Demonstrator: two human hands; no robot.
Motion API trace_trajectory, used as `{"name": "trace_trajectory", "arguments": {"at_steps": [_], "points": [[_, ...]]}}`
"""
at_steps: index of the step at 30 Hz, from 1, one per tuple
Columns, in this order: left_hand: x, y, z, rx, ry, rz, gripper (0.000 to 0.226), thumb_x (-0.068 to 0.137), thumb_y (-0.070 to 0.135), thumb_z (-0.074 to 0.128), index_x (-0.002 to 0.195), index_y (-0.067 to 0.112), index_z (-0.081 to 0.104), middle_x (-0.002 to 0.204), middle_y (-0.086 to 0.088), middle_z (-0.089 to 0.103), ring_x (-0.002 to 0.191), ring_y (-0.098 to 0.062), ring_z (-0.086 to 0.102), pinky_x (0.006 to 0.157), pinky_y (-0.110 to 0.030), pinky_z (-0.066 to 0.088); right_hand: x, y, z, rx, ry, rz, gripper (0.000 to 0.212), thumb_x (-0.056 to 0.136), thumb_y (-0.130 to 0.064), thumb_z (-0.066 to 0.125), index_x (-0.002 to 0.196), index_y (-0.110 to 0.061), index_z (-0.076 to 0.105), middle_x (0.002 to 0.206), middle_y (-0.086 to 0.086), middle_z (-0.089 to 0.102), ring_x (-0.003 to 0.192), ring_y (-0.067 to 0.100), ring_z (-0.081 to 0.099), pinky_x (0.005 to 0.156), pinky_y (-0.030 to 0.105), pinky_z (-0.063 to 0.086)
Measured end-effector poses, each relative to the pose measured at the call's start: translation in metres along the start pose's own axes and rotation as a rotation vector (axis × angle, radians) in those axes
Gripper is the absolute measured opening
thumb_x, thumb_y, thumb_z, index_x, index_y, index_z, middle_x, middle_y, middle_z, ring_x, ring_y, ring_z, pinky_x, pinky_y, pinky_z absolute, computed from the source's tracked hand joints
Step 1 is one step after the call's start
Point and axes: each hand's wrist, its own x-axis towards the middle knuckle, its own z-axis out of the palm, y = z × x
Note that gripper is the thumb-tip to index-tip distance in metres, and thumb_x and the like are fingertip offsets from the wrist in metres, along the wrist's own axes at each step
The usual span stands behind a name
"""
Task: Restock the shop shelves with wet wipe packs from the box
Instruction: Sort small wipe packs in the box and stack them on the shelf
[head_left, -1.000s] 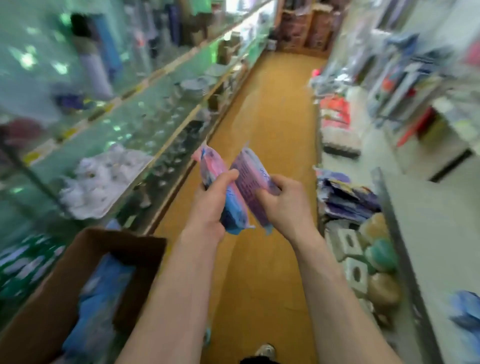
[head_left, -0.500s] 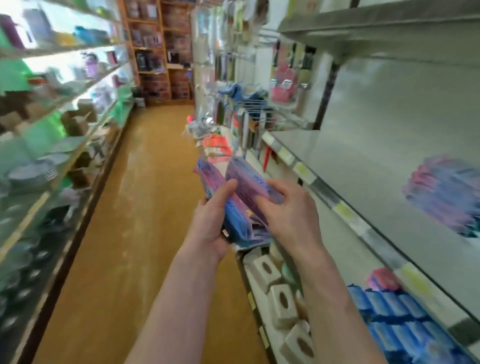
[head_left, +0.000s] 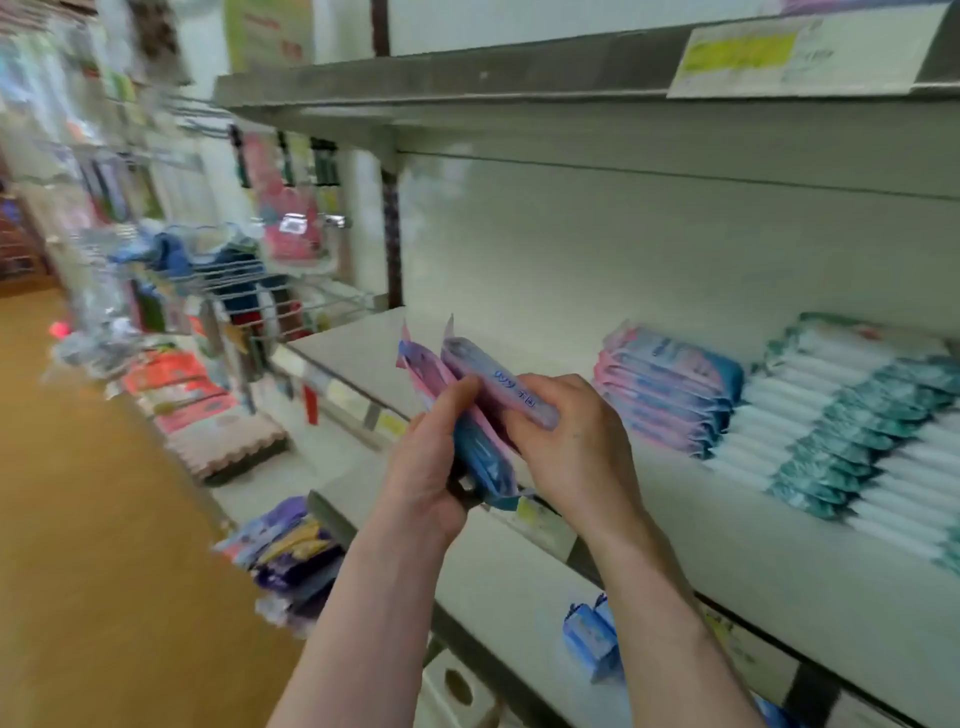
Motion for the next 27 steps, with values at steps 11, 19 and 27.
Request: {"name": "trace_trajectory", "arguments": {"at_steps": [11, 19, 27], "points": [[0.07, 0.033, 0.061, 0.242, -0.374, -0.148, 0.014, 0.088, 0.03, 0.064, 0.091, 0.017, 0.061, 0.076, -0.004, 0.062, 0.074, -0.016, 0.059, 0.066, -0.033, 0.048, 0.068, 0.025, -0.046, -0.298, 0.143, 0.218, 0.012, 0.083, -0.021, 0.06, 0.081, -0.021, 0.072, 0.073, 0.005, 0.063, 0.078, 0.025, 0.056, 0.064, 0.034, 0.047], [0.093, 0.037, 0.106, 0.148, -0.401, -0.201, 0.017, 0.088, 0.03, 0.065, 0.091, 0.017, 0.054, 0.085, -0.01, 0.058, 0.079, -0.023, 0.06, 0.07, -0.043, 0.052, 0.116, 0.085, -0.095, -0.688, 0.164, 0.112, 0.018, 0.085, -0.018, 0.056, 0.093, -0.02, 0.072, 0.082, 0.011, 0.065, 0.095, 0.031, 0.051, 0.073, 0.033, 0.041], [0.116, 0.026, 0.125, 0.227, -0.329, -0.134, 0.028, 0.084, 0.038, 0.068, 0.098, 0.016, 0.058, 0.097, -0.006, 0.062, 0.087, -0.017, 0.06, 0.069, -0.029, 0.044, 0.133, 0.13, -0.085, -0.865, 0.192, -0.154, 0.021, 0.059, -0.003, 0.081, 0.059, -0.012, 0.061, 0.059, 0.002, 0.063, 0.063, 0.028, 0.057, 0.058, 0.026, 0.032]]}}
